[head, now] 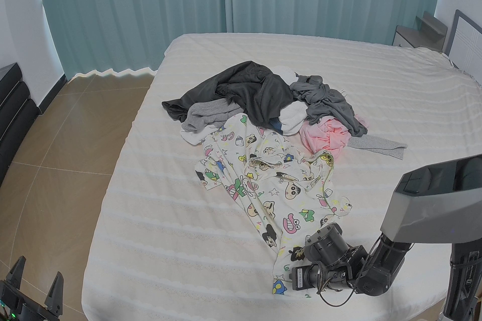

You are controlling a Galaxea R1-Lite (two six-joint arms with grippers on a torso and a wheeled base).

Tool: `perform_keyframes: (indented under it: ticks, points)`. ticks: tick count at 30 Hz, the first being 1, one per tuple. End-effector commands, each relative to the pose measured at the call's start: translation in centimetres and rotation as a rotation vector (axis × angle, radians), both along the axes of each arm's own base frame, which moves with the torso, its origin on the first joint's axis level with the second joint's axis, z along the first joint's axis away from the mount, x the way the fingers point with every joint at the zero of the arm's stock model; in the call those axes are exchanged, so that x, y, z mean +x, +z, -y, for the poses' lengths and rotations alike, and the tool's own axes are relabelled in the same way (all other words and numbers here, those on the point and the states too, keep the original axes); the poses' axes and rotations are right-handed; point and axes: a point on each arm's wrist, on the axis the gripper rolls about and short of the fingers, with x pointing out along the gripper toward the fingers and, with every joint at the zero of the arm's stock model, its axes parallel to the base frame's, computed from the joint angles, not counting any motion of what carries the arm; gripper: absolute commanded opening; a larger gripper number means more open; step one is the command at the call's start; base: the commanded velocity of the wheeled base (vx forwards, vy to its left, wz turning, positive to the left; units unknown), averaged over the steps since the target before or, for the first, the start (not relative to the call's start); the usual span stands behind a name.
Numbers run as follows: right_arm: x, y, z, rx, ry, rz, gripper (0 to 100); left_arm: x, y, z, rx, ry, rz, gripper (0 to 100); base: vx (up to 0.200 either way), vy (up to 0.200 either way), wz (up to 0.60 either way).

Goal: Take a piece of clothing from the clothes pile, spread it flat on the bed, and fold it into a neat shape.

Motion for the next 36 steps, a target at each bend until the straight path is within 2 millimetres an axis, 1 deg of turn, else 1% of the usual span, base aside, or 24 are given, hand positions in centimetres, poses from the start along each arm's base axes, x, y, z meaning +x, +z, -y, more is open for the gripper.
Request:
perform_keyframes:
  ticks: [1,5,8,10,11,12,14,19,20,21,23,25,26,27,28,29,30,31,32,33,34,35,36]
  points:
    - [-0.9,1.1,0.5,0.023,0.027,-0.01,0,0.1,-0.5,0.0,-0.003,-0.001,-0.019,100,0.0,0.0,0.0]
    - [-1.7,1.3,1.3,0.013,0.03,-0.027,0,0.1,-0.5,0.0,-0.004,0.0,-0.018,100,0.0,0.0,0.0]
    - [-2.6,2.7,2.2,0.033,0.035,-0.017,0,0.1,-0.5,0.0,-0.004,0.001,-0.018,100,0.0,0.0,0.0]
    - [-3.8,4.8,3.1,0.099,0.069,-0.008,0,0.1,-0.5,0.0,-0.004,0.001,-0.018,100,0.0,0.0,0.0]
    - [-3.8,4.8,3.1,0.099,0.069,-0.008,0,0.1,-0.5,0.0,-0.004,0.001,-0.018,100,0.0,0.0,0.0]
    - [-4.6,6.6,3.7,0.159,0.096,0.014,0,0.1,-0.5,0.0,-0.003,0.001,-0.019,100,0.0,0.0,0.0]
    - [-5.2,8.1,4.3,0.202,0.107,0.052,0,0.1,-0.5,0.0,-0.004,0.0,-0.018,100,0.0,0.0,0.0]
    - [-6.6,10.6,5.4,0.266,0.113,0.129,0,0.1,-0.5,0.0,-0.002,0.001,-0.018,100,0.0,0.0,0.0]
    - [-6.6,10.6,5.4,0.266,0.113,0.129,0,0.1,-0.5,0.0,-0.002,0.001,-0.018,100,0.0,0.0,0.0]
    - [-7.0,11.7,5.8,0.298,0.117,0.167,0,0.1,-0.4,0.0,0.001,-0.007,-0.015,100,0.0,0.0,0.0]
    - [-7.4,12.9,6.2,0.331,0.122,0.21,0,0.1,-0.5,0.0,0.005,-0.007,-0.015,100,0.0,0.0,0.0]
    - [-7.5,13.5,6.3,0.345,0.123,0.228,0,0.1,-0.4,0.0,0.012,-0.019,-0.014,100,0.0,0.0,0.0]
    - [-7.9,14.6,6.6,0.37,0.125,0.263,0,0.1,0.0,0.0,0.036,-0.035,0.015,100,0.0,0.0,0.0]
    - [-8.0,14.9,6.7,0.378,0.127,0.271,0,0.0,0.4,0.1,0.036,-0.042,0.035,100,0.0,0.0,0.0]
    - [-8.1,16.2,6.8,0.4,0.136,0.305,0,-0.8,4.2,0.2,0.013,-0.099,0.187,100,0.0,0.0,0.0]
    - [-8.2,16.3,6.8,0.401,0.138,0.309,0,-1.0,5.1,0.2,0.004,-0.109,0.214,100,0.0,0.0,0.0]
    - [-8.3,17.5,6.9,0.413,0.145,0.331,0,-1.1,8.3,0.3,-0.03,-0.157,0.241,100,0.0,0.0,0.0]
    - [-8.3,17.5,6.9,0.413,0.145,0.331,0,-1.1,8.3,0.3,-0.03,-0.157,0.241,100,0.0,0.0,0.0]
    - [-8.3,19.1,6.8,0.439,0.159,0.36,0,-0.2,9.8,0.3,0.003,-0.225,0.175,100,0.0,0.0,0.0]
    - [-8.3,20.0,6.9,0.457,0.167,0.373,0,0.3,10.3,0.3,0.04,-0.287,0.147,100,0.0,0.0,0.0]
    - [-8.4,20.8,6.9,0.474,0.178,0.387,0,0.9,10.5,0.4,0.068,-0.371,0.12,100,0.0,0.0,0.0]
    - [-8.4,21.1,6.9,0.481,0.182,0.391,0,1.2,10.5,0.5,0.077,-0.408,0.104,100,0.0,0.0,0.0]
    - [-8.4,21.1,6.9,0.481,0.182,0.391,0,1.2,10.5,0.5,0.077,-0.408,0.104,100,0.0,0.0,0.0]
